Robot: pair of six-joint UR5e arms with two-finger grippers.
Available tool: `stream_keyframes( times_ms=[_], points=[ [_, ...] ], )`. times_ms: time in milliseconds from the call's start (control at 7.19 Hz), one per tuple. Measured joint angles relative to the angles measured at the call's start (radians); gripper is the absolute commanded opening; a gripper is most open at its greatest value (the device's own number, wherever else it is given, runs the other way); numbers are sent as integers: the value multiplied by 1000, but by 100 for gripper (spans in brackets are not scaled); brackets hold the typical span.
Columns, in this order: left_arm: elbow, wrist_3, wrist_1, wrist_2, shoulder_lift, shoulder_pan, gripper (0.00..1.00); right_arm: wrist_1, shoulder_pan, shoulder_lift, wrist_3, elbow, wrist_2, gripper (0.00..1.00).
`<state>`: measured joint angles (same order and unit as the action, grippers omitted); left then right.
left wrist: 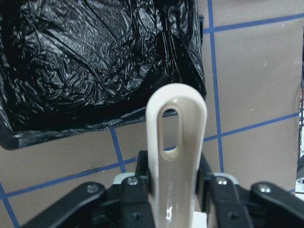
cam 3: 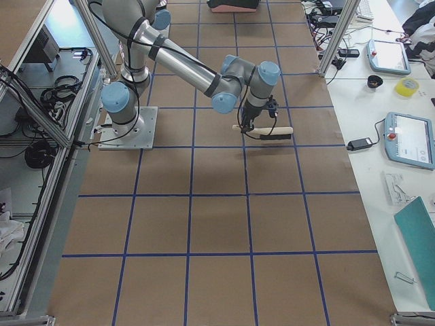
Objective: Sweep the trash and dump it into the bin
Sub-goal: 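Tip the dustpan over the trash bag while the right gripper sets the brush down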
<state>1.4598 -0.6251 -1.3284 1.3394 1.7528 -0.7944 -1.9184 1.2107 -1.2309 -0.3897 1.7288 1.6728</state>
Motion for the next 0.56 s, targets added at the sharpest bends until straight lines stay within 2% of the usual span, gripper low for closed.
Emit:
stream_keyframes(
  times_ms=[278, 556],
  points=[
    [-80, 136, 10, 3, 73, 60, 0, -17, -6, 16, -20, 1, -9, 0],
    [-192, 259, 42, -1, 174, 89, 0, -19, -7, 24, 23, 2, -10, 5]
  ],
)
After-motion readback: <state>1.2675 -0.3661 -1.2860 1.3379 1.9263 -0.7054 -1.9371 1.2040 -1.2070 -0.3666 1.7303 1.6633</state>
